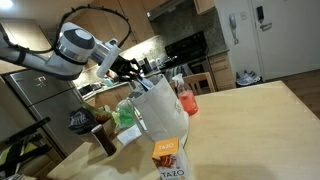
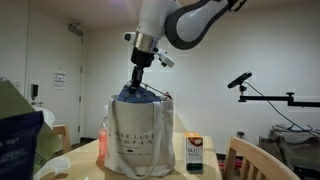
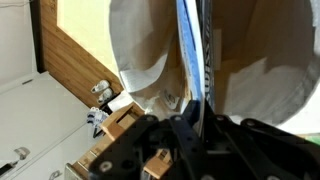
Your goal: Unpack the objects from the carrier bag to the table
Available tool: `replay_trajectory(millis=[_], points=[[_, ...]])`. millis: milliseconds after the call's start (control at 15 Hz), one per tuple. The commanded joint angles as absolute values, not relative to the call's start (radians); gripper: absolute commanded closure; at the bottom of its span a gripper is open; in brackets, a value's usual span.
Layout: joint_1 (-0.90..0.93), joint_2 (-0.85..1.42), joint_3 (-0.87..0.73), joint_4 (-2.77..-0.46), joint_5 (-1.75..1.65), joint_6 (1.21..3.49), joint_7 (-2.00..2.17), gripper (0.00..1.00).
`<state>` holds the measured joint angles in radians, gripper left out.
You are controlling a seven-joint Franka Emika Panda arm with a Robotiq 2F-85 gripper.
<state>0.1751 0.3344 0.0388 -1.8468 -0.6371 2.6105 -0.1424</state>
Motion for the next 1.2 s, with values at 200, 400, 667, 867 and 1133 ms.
replay_trajectory(millis=[200,400,667,867,1133], points=[[0.184,0.305,0.023,-1.842,-0.650,2.722,-0.080,0.98],[0.185,0.295,0.020,-1.846,-0.649,2.717,-0.081,0.98],[0.187,0.251,0.014,-1.860,-0.659,2.708,-0.068,0.98],[0.192,0.203,0.010,-1.868,-0.690,2.695,-0.040,0.98],[0.193,0.168,0.015,-1.873,-0.710,2.684,-0.039,0.98]])
